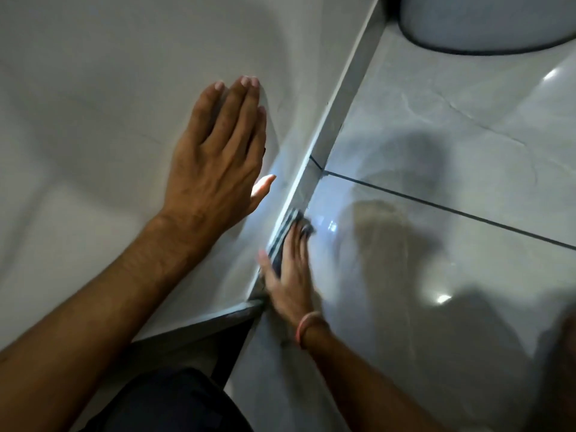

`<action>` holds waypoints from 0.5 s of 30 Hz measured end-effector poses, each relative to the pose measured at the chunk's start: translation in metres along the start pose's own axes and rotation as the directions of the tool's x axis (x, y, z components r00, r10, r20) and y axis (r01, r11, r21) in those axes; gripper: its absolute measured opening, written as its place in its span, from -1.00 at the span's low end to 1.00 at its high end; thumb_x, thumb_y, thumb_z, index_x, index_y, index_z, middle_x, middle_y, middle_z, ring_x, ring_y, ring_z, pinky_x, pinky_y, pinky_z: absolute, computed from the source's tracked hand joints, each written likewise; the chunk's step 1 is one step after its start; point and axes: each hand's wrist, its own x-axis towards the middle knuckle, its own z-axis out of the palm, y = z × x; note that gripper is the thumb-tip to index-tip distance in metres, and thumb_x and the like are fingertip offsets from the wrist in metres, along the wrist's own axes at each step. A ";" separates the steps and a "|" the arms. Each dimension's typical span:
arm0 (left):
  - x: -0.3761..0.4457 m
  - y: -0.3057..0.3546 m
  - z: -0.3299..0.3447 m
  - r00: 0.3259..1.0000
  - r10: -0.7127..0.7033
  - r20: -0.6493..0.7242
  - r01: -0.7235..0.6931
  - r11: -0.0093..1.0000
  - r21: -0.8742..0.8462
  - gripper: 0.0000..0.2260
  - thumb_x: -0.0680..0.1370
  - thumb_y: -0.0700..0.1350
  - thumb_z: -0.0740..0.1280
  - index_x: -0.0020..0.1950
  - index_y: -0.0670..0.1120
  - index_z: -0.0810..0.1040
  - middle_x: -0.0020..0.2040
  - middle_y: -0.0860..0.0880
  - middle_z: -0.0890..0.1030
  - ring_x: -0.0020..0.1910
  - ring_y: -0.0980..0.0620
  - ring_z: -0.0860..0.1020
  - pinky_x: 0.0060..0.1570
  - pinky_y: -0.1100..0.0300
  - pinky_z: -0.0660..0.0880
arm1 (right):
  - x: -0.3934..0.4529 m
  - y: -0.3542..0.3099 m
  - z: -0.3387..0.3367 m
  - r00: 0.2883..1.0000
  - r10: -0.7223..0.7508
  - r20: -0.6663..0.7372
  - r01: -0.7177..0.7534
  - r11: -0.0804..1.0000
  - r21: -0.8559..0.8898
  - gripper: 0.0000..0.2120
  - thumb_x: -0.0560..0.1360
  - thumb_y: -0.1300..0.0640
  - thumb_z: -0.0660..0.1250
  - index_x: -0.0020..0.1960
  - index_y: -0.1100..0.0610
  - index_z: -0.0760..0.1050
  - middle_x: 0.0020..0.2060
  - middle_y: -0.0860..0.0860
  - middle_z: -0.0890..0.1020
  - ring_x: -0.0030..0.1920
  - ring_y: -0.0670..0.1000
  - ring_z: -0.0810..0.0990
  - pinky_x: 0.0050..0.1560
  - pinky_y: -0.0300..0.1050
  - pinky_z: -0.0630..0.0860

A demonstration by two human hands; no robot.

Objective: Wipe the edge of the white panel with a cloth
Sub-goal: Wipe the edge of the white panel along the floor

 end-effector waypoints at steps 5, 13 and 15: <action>-0.001 0.001 0.007 1.000 0.011 -0.008 -0.011 0.999 0.044 -0.28 0.72 0.21 0.03 0.63 -0.36 0.14 0.63 -0.39 0.16 0.63 -0.34 0.16 0.62 -0.21 0.10 | -0.027 0.017 0.019 0.986 0.043 0.160 -0.041 0.999 -0.016 0.01 0.45 -0.58 -0.04 0.65 -0.03 -0.29 0.66 -0.08 -0.26 0.66 -0.08 -0.31 0.70 0.16 -0.04; -0.003 0.004 0.012 0.998 -0.030 0.052 0.035 0.995 -0.097 -0.30 0.73 0.16 -0.06 0.67 -0.34 -0.04 0.67 -0.38 -0.02 0.66 -0.33 -0.01 0.63 -0.17 -0.08 | 0.104 -0.027 -0.029 0.961 0.003 -0.276 0.045 0.985 0.168 -0.17 0.59 -0.23 0.16 0.67 0.20 0.00 0.68 0.15 0.10 0.69 0.06 0.04 0.69 0.15 0.01; -0.003 0.004 0.012 0.998 -0.029 0.050 0.035 0.991 -0.127 -0.32 0.73 0.14 -0.04 0.67 -0.34 -0.05 0.67 -0.39 -0.04 0.66 -0.34 -0.03 0.63 -0.17 -0.10 | 0.065 -0.011 -0.010 0.976 -0.016 -0.218 0.033 0.997 0.075 -0.14 0.59 -0.30 0.15 0.68 0.13 -0.06 0.70 0.09 0.02 0.70 0.00 -0.02 0.69 0.11 0.03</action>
